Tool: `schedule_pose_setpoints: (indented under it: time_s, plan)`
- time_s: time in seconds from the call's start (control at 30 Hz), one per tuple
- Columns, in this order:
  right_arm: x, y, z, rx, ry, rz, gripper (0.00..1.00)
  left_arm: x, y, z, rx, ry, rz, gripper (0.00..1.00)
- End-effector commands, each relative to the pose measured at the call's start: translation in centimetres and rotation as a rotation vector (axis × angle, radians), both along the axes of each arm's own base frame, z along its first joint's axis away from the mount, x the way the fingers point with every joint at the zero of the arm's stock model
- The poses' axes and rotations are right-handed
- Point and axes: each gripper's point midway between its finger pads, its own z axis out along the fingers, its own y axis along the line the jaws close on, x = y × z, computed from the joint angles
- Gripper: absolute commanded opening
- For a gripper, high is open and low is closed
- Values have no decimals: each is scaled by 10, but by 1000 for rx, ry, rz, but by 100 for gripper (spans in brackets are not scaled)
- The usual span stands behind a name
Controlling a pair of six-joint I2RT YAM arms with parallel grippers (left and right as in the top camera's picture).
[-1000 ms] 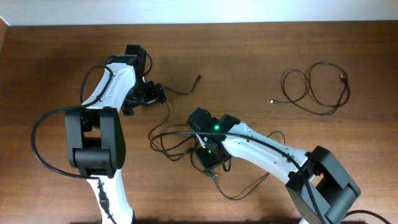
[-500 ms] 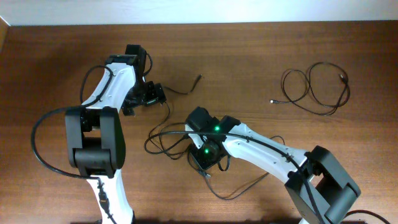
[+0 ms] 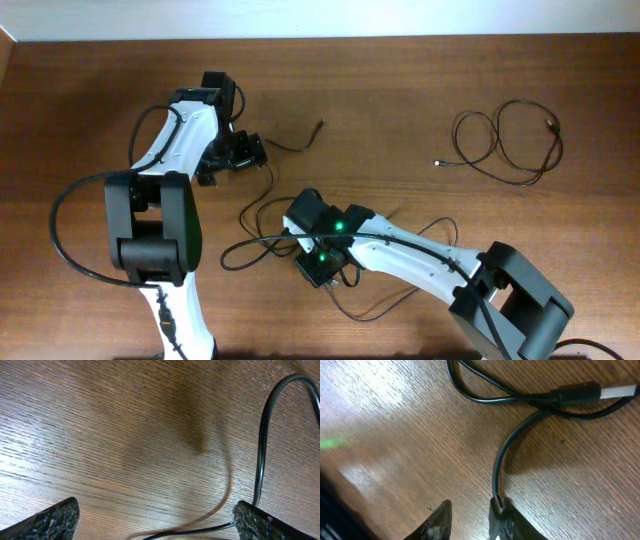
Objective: Untangle cables
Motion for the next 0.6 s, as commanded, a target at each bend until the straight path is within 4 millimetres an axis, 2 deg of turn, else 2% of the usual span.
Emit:
schedule_pose_setpoints:
  time_s: [0.0, 0.2, 0.33, 0.4, 0.57]
  plan:
    - [-2, -5, -7, -23, -9, 5, 36, -2, -3, -2, -11, 7, 6, 99]
    - [-5, -8, -19, -48, 11, 5, 47, -2, -3, -2, -10, 7, 6, 99]
    - [-6, -9, -22, -71, -6, 14, 47, -2, -3, -2, -10, 7, 6, 100]
    - [-10, -4, -24, -85, -37, 47, 53, -2, -3, -2, -11, 7, 6, 99]
    - [-12, -4, -23, -96, -66, 106, 54, -2, -3, -2, -10, 7, 6, 99]
